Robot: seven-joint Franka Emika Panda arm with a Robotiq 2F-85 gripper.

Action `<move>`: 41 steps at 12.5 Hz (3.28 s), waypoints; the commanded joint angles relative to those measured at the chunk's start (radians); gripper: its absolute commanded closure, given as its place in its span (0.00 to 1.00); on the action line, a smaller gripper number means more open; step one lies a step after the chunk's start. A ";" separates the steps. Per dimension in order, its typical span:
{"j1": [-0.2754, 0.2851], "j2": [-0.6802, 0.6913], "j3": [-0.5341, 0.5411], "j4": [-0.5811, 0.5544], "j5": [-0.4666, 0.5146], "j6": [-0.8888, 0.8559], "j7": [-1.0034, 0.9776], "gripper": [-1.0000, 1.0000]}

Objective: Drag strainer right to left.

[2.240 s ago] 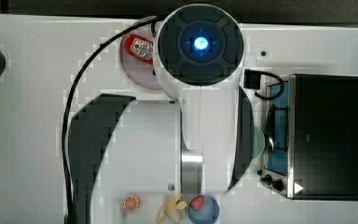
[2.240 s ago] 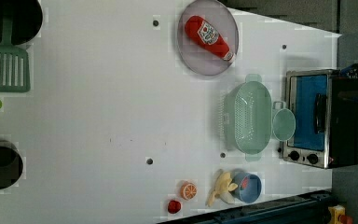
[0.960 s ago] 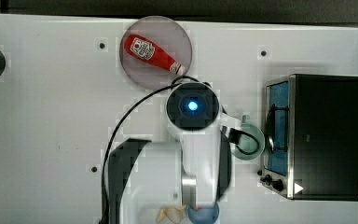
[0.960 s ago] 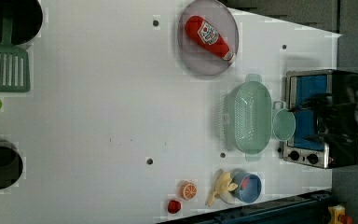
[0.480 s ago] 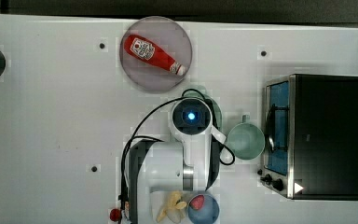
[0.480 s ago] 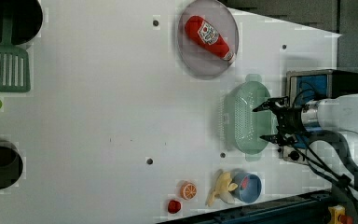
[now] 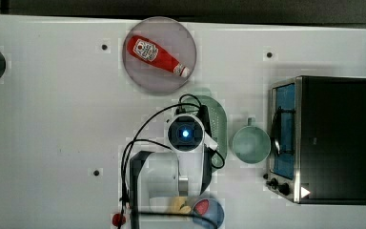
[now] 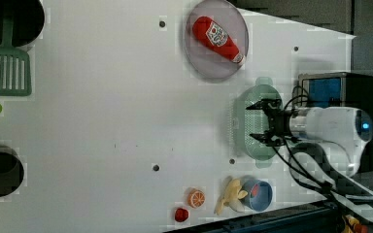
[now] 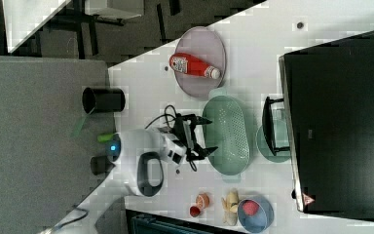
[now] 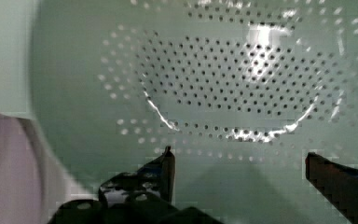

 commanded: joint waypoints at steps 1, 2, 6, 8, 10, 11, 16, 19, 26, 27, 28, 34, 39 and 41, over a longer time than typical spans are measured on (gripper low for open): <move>0.016 0.097 0.010 0.012 -0.010 0.047 0.112 0.00; 0.023 0.108 0.011 0.011 -0.005 0.060 0.166 0.00; 0.055 0.117 0.027 0.014 -0.004 0.068 0.190 0.00; 0.071 0.118 0.044 0.016 -0.002 0.068 0.190 0.00; 0.091 0.119 0.062 0.017 0.013 0.061 0.190 0.00; 0.104 0.119 0.069 0.023 0.029 0.059 0.191 0.00; 0.182 0.124 0.088 0.042 0.142 0.037 0.192 0.00; 0.243 0.137 0.088 0.077 0.200 0.004 0.196 0.00; 0.377 0.196 0.088 0.189 0.355 -0.020 0.279 0.00; 0.394 0.209 0.088 0.210 0.355 -0.020 0.316 0.00; 0.413 0.222 0.088 0.233 0.355 -0.020 0.347 0.00; 0.507 0.314 0.088 0.360 0.356 -0.028 0.394 0.00; 0.578 0.362 0.088 0.460 0.369 -0.061 0.479 0.00; 0.602 0.376 0.089 0.490 0.369 -0.066 0.496 0.00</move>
